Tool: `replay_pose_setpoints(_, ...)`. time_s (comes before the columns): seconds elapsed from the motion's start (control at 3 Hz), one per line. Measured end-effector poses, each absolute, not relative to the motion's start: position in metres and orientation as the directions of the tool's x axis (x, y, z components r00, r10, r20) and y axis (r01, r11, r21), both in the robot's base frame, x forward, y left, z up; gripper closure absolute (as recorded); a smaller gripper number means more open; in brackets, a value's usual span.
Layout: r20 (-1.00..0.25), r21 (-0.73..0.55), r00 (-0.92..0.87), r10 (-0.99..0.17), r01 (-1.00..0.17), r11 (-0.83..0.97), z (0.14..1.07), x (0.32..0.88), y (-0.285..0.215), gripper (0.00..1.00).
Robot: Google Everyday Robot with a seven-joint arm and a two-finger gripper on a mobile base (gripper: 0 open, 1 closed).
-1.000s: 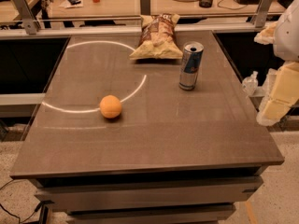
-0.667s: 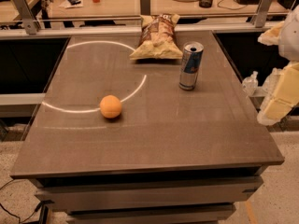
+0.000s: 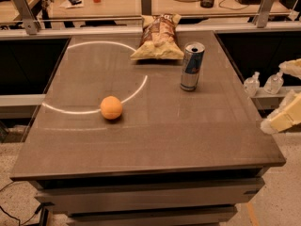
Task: Move redbull can near orange
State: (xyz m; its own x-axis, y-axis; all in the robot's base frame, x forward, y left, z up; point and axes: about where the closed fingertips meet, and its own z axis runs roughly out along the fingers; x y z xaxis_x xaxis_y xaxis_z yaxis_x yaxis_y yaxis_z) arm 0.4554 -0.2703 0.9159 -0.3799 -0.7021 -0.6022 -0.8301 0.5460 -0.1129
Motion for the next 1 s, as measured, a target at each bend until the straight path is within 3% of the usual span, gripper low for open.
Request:
replay_pose_setpoints(0.67, -0.903, -0.097, -0.147, -0.404, -0.846, 0.525, 0.898, 0.478, -0.268, 0.0)
replay_pose_setpoints(1.0, -0.951, -0.073, -0.093, -0.294, -0.859, 0.507, 0.9, 0.485, -0.254, 0.0)
